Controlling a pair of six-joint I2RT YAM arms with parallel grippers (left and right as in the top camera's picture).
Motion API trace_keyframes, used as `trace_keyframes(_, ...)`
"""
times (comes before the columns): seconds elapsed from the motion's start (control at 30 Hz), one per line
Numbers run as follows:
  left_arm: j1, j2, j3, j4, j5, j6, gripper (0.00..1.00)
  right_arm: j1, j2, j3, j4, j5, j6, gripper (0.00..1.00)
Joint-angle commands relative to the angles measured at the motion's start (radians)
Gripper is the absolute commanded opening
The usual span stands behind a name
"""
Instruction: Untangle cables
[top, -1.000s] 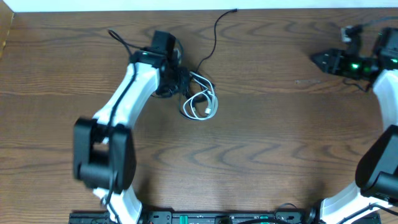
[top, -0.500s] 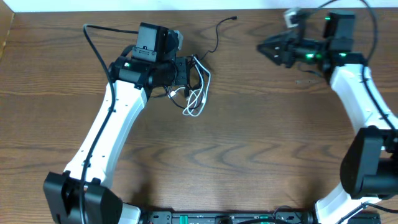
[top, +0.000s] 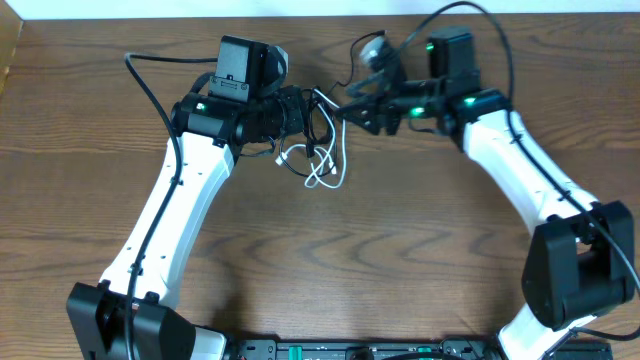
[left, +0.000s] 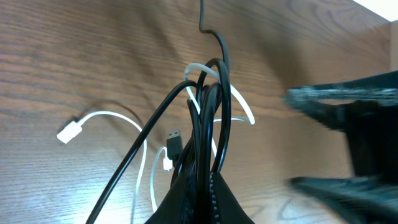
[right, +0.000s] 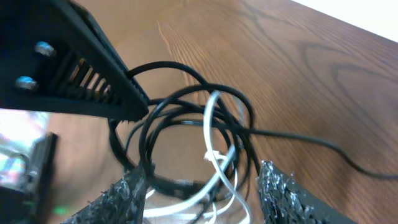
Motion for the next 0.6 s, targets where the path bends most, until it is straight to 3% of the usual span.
trace_keyframes(0.0, 0.002, -0.019, 0.007, -0.002, 0.04, -0.018, 0.08, 0.063, -0.026, 0.004, -0.003, 0.191, -0.067, 0.55)
trace_keyframes(0.27, 0.002, -0.019, 0.007, -0.029, 0.04, -0.017, 0.08, 0.147, 0.006, 0.004, 0.011, 0.428, -0.116, 0.51)
trace_keyframes(0.57, 0.002, -0.019, 0.007, -0.032, 0.034, -0.016, 0.08, 0.142, 0.014, 0.004, 0.024, 0.454, -0.069, 0.01)
